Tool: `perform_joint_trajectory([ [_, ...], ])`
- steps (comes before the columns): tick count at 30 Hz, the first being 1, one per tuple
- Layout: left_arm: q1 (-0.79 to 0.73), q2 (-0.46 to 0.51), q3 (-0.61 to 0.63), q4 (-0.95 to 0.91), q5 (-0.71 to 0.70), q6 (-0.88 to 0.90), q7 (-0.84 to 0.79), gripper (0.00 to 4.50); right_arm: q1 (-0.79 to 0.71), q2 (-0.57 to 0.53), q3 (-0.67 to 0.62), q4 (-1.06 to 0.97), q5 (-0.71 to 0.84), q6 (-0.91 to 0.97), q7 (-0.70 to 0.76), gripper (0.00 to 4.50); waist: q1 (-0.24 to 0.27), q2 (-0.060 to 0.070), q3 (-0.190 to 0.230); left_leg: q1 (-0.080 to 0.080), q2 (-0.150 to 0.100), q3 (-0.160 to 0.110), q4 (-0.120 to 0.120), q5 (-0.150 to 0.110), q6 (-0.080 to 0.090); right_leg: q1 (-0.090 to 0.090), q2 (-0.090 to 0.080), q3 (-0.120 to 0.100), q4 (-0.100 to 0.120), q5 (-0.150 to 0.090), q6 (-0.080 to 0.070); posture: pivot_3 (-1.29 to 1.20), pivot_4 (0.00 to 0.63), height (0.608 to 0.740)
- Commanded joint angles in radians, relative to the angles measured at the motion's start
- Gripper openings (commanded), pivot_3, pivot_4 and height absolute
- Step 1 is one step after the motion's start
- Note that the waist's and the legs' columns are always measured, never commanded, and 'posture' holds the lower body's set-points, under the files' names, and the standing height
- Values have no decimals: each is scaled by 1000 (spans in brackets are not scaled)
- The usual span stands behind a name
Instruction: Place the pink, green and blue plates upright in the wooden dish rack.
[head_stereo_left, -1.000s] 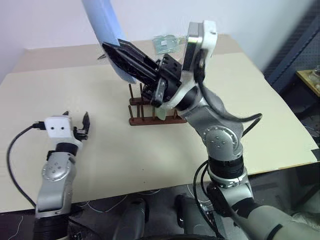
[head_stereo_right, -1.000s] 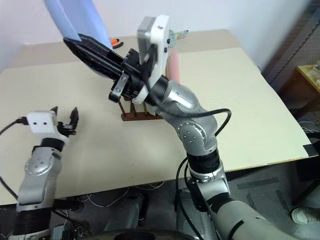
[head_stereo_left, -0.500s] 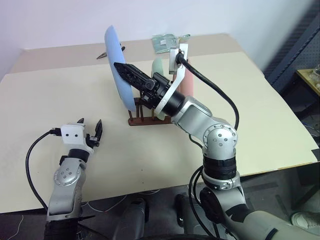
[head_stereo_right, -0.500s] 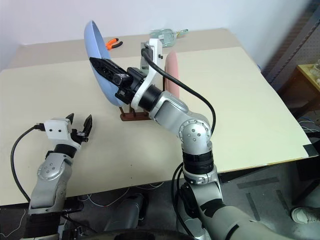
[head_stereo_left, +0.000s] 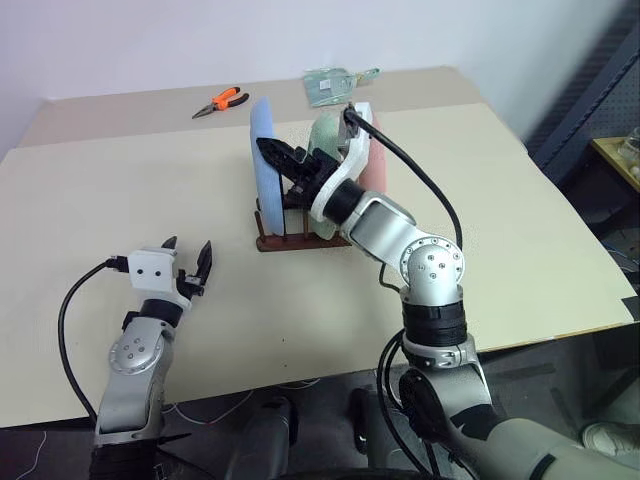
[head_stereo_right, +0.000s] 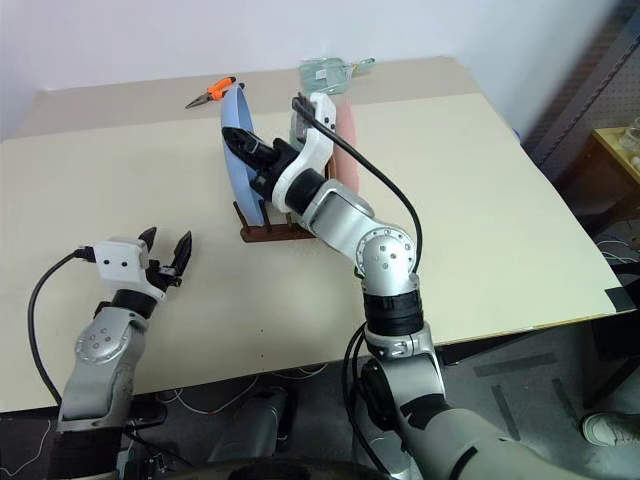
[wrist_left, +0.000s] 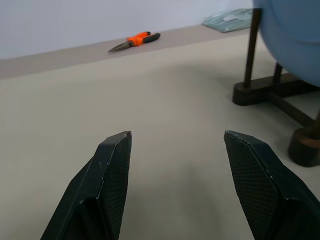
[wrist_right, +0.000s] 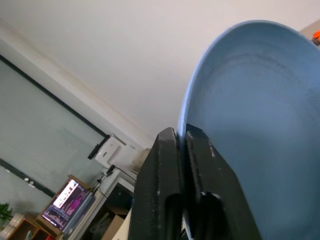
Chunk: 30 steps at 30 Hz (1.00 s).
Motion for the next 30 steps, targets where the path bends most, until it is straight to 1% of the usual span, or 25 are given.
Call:
perform_joint_trajectory([
  [1, 7, -2, 3, -50, 9, -18, -3, 3049, -73, 53, 2, -24, -16, -32, 18, 1919, 0, 0, 0, 0, 0, 0, 0, 0, 0, 0, 0, 0, 0, 0, 0, 0, 150, 739],
  [3, 9, -4, 2, -54, 10, -15, -4, 3049, -95, 17, 32, -37, -67, -38, 51, 2916, -1, 0, 0, 0, 0, 0, 0, 0, 0, 0, 0, 0, 0, 0, 0, 0, 150, 739],
  [6, 12, -6, 0, -57, 15, -14, -5, 3049, -111, -8, 52, -48, -119, -37, 84, 2916, -1, 0, 0, 0, 0, 0, 0, 0, 0, 0, 0, 0, 0, 0, 0, 0, 150, 739],
  [7, 13, -7, -1, -58, 17, -13, -4, 3049, -123, -33, 73, -65, -157, -42, 114, 2916, -1, 0, 0, 0, 0, 0, 0, 0, 0, 0, 0, 0, 0, 0, 0, 0, 150, 739],
  [8, 14, -9, -1, -58, 17, -13, -4, 3049, -144, -78, 103, -90, -210, -52, 156, 2916, -1, 0, 0, 0, 0, 0, 0, 0, 0, 0, 0, 0, 0, 0, 0, 0, 150, 739],
  [9, 14, -9, 0, -58, 16, -14, -5, 3049, -172, -170, 140, -133, -297, -89, 234, 2916, 2, 1, 0, 0, 0, 0, 0, 0, 0, 0, 0, 0, 0, 0, 0, 0, 150, 739],
  [10, 14, -9, 1, -57, 15, -14, -5, 3049, -189, -234, 165, -162, -357, -118, 291, 2916, 5, 1, 1, 0, 0, 1, 1, 0, 0, 0, 0, 0, 0, 0, 0, 0, 150, 739],
  [12, 16, -3, -4, -58, 22, -16, -11, 3049, -179, -369, 163, -212, -436, -192, 409, 2916, 9, 1, 1, -3, -1, 1, 4, 0, 0, 0, 0, -2, -1, 0, 0, 0, 150, 739],
  [15, 19, 15, -11, -54, 30, -16, -34, 3049, -86, -608, 52, -247, -491, -283, 588, 2916, 12, 0, 0, -3, -1, 2, 4, 0, 0, 3, -1, -3, -3, -1, 2, 0, 150, 739],
  [17, 19, 23, -11, -47, 35, -16, -40, 3049, -34, -704, -10, -230, -496, -299, 646, 2916, 9, 0, 0, -2, -1, 2, 4, -1, 1, 5, -1, -4, -4, -2, 2, 0, 150, 739],
  [18, 18, 30, -7, -34, 37, -20, -43, 3049, 24, -771, -62, -200, -500, -283, 672, 2916, 7, 0, 0, -2, -1, 3, 4, -1, 1, 5, -2, -4, -4, -5, 1, 0, 150, 739],
  [19, 17, 32, -8, -28, 41, -21, -43, 3049, 64, -815, -99, -176, -502, -273, 693, 2916, 7, 0, 0, -1, -1, 3, 4, -1, 1, 5, -2, -3, -4, -5, 1, 0, 150, 739],
  [20, 18, 41, -4, -8, 44, -26, -53, 3049, 161, -879, -126, -160, -532, -279, 734, 2916, 9, 0, 0, -1, 0, 3, 4, -1, 1, 5, -2, -3, -3, -5, 1, 0, 150, 739],
  [21, 19, 46, -1, 6, 47, -29, -60, 3049, 228, -920, -140, -151, -553, -286, 762, 2916, 11, 0, 0, -1, 0, 3, 4, -1, 1, 5, -2, -3, -4, -5, 1, 0, 150, 739],
  [23, 25, 64, -3, 43, 52, -45, -86, 3049, 387, -967, -130, -149, -601, -320, 815, 2916, 10, 2, 0, -1, 0, 4, 4, -1, 2, 6, -2, -3, -4, -4, 0, 0, 150, 739],
  [25, 30, 81, -17, 73, 69, -69, -105, 3049, 497, -963, -123, -125, -633, -358, 841, 2916, 6, 2, 0, 0, 0, 5, 4, -2, 3, 6, -3, -2, -3, -4, 0, 0, 150, 739],
  [28, 39, 96, -18, 80, 56, -72, -144, 3049, 572, -921, -94, -76, -696, -430, 837, 2916, 3, 5, 2, 1, 0, 6, 6, -2, 3, 5, -3, 1, -2, -5, 1, 0, 150, 739],
  [30, 47, 103, -17, 65, 49, -69, -165, 3049, 581, -894, -91, -40, -716, -461, 837, 2916, 4, 6, 2, 0, 0, 6, 9, -2, 3, 6, -3, 1, -2, -5, 1, 0, 150, 739],
])
